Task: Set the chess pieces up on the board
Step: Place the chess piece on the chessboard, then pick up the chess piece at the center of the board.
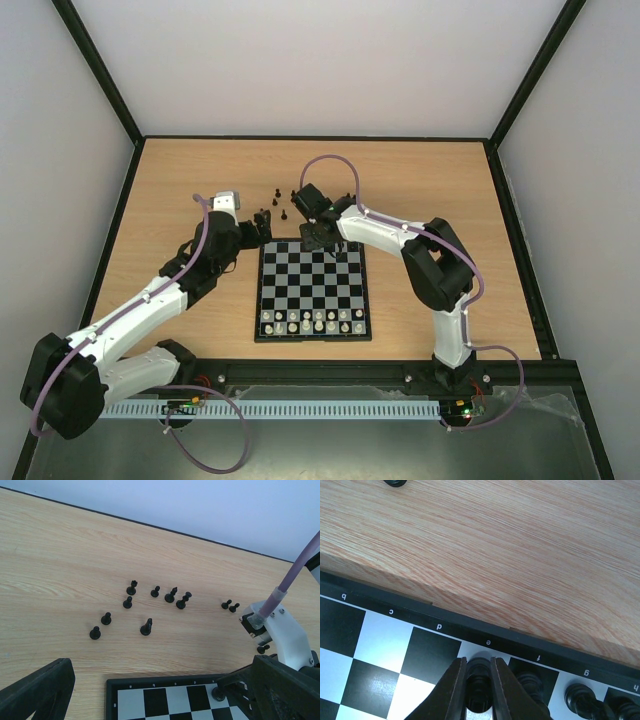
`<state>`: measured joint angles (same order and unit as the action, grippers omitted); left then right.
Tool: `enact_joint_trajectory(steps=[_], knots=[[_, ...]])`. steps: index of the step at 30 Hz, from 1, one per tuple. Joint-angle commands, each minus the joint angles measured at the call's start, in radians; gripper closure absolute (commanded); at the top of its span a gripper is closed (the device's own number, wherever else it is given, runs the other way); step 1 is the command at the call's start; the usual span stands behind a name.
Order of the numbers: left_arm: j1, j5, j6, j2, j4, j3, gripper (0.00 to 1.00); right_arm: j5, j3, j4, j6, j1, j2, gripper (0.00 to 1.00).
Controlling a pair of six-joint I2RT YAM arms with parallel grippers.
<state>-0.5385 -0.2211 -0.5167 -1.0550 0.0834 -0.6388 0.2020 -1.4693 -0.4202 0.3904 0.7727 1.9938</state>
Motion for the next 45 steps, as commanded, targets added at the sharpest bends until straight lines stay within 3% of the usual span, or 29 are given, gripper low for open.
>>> enact_joint_trajectory(steps=[1, 27, 30, 34, 36, 38, 45], knots=[[0.001, -0.007, -0.002, -0.003, -0.004, -0.012, 0.01, -0.001, -0.020, -0.024, 0.008, 0.005, 0.022, 0.86], [0.000, -0.011, -0.002, 0.003, -0.007, -0.013, 0.01, 0.019, -0.005, -0.026, 0.014, 0.007, -0.055, 0.62], [0.000, -0.012, -0.001, 0.008, -0.009, -0.014, 0.01, 0.042, -0.026, -0.042, 0.016, 0.008, -0.070, 0.51], [0.000, -0.014, -0.002, 0.018, -0.010, -0.012, 0.01, 0.062, -0.072, -0.074, 0.016, 0.006, -0.069, 0.31], [0.001, -0.012, -0.003, 0.019, -0.010, -0.011, 0.01, 0.067, -0.096, -0.084, 0.020, 0.005, -0.066, 0.19], [0.000, -0.011, -0.003, 0.021, -0.010, -0.012, 0.01, 0.071, -0.122, -0.096, 0.023, 0.006, -0.059, 0.00], [0.000, -0.006, -0.006, 0.038, -0.013, -0.011, 0.01, 0.070, -0.238, -0.116, 0.039, -0.020, -0.011, 0.01]])
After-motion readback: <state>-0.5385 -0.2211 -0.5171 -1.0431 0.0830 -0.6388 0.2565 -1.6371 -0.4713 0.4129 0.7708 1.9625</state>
